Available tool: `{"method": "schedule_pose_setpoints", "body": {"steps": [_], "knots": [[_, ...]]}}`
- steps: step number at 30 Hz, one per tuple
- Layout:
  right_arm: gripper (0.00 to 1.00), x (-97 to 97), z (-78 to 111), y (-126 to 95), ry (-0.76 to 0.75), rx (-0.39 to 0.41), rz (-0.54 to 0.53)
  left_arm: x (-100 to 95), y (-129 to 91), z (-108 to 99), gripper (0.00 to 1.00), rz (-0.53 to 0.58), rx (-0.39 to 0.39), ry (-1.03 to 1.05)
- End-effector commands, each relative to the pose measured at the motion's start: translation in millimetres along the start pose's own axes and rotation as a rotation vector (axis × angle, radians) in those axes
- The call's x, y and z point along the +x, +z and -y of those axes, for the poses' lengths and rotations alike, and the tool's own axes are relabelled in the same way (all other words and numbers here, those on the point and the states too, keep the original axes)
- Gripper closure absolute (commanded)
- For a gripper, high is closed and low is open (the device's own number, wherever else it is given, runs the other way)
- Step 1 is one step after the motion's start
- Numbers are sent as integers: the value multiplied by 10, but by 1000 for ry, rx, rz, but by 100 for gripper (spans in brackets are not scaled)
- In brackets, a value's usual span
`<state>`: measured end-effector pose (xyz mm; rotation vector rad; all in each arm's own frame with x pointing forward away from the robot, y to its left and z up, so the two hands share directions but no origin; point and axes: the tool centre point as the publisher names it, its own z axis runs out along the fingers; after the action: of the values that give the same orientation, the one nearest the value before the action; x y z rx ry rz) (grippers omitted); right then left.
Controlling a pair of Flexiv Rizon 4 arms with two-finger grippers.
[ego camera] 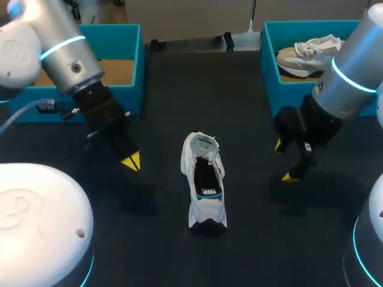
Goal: Take the shoe out of the shoebox, open the shoe tongue, remove and reinsert the insole, then place the shoe into the shoebox
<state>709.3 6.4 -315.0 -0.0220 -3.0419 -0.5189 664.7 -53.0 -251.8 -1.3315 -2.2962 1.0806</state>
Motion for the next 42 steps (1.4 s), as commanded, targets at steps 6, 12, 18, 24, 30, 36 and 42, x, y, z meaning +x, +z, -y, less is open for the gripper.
{"method": "schedule_pose_setpoints", "body": {"steps": [6, 12, 18, 24, 30, 36, 42], "knots": [[0, 13, 7, 2, 0, 1, 3, -99, 63, 34, 100, -60, -27, 61], [0, -23, 260, -242, 59, 28, 37, -304, 215, 128, 100, -166, -123, 174], [0, -19, 579, -513, 110, 74, 81, -475, 356, 219, 100, -202, -222, 240], [0, -45, 731, -549, 210, 73, 40, -755, 318, 247, 100, -192, -283, 250], [0, -45, 731, -549, 210, 73, 40, -755, 318, 247, 100, -192, -283, 250], [0, -45, 731, -549, 210, 73, 40, -912, 487, 195, 100, -231, -295, 300], [0, -45, 731, -549, 210, 73, 40, -1055, 807, 202, 100, -249, -275, 348]]}}
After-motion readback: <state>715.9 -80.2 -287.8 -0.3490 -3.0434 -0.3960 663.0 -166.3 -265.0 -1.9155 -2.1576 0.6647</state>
